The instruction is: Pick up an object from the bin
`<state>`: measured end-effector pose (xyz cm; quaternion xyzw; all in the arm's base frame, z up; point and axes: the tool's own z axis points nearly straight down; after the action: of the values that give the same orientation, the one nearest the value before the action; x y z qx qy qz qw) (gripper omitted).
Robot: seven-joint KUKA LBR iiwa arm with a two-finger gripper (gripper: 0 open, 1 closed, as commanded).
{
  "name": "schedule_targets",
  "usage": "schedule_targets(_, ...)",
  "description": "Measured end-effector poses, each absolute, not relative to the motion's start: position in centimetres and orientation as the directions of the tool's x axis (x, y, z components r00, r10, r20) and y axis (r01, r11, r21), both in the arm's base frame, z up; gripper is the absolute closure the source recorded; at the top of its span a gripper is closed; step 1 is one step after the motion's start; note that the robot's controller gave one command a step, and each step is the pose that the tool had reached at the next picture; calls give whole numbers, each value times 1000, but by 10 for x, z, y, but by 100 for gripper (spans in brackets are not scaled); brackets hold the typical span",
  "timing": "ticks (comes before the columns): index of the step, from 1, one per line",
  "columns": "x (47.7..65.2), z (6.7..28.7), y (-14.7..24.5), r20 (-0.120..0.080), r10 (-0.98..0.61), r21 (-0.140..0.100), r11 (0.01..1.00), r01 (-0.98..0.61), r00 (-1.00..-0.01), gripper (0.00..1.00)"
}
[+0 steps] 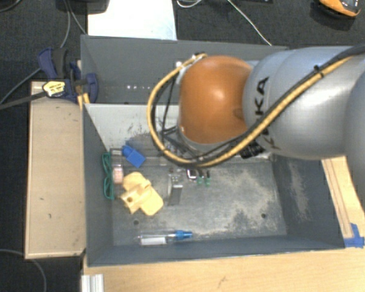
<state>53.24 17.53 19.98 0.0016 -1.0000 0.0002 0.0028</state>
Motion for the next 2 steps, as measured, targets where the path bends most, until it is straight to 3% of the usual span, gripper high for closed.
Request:
schedule_targets(1,534,204,174,-3,3,1,1000,3,-1000,0)
schedule_targets(2,532,128,176,0,-182,1,983,-182,-983,0)
